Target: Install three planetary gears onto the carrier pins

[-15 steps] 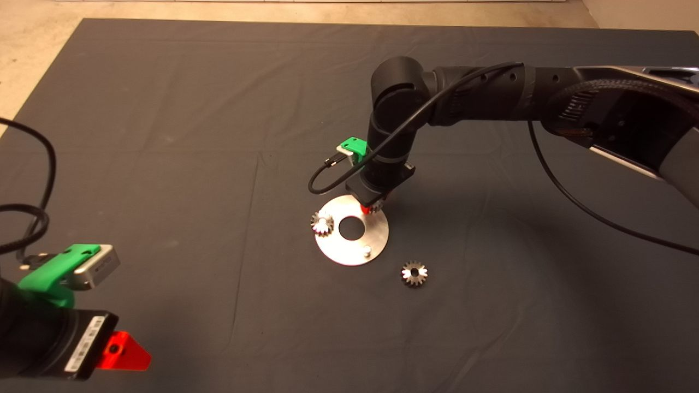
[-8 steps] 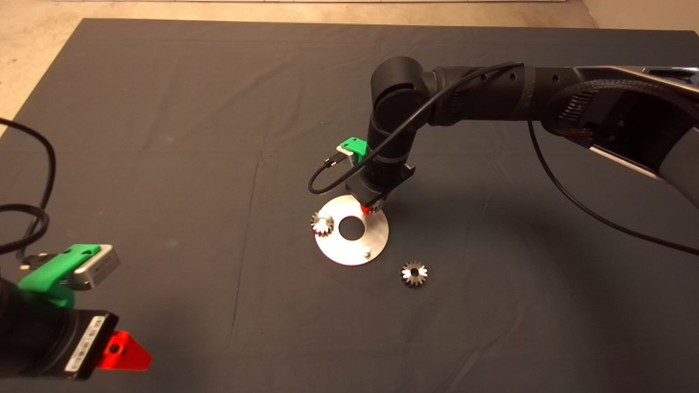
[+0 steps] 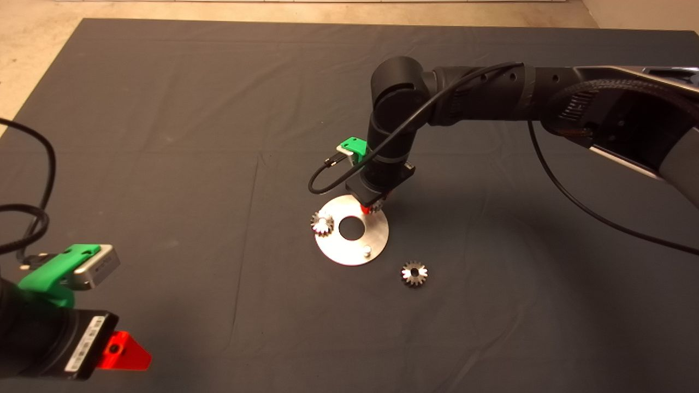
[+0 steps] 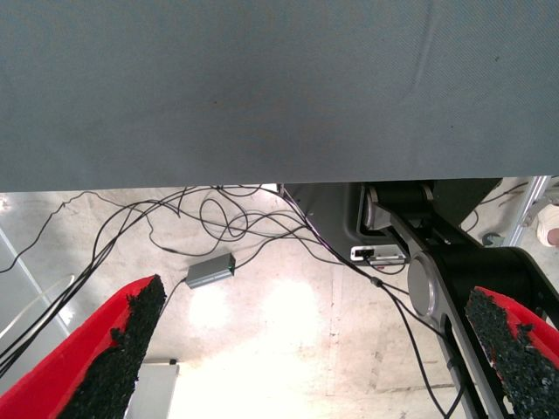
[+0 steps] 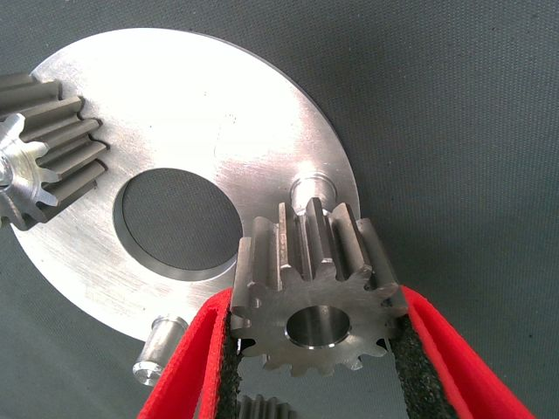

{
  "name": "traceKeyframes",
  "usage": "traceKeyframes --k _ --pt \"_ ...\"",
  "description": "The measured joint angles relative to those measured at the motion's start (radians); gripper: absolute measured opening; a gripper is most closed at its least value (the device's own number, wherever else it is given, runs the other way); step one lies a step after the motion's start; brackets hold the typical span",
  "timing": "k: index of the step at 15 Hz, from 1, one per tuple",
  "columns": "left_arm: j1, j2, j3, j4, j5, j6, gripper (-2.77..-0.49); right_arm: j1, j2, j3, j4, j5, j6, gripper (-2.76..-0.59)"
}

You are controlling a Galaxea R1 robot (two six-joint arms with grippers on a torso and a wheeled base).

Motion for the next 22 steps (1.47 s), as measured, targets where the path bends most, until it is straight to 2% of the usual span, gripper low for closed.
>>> traceKeyframes --k 7,12,22 --pt "0.0 0.0 0.0 0.0 0.0 0.0 -0.75 0.003 0.0 -0.001 -0.009 0.0 0.001 -2.31" --pt "0.0 0.0 0.0 0.0 0.0 0.0 -0.75 0.022 0.0 -0.001 -0.014 -0.001 0.001 -2.31" --pt "0.0 0.0 0.0 0.0 0.0 0.0 -0.75 0.021 0.001 -0.001 -0.016 0.0 0.004 -2.31"
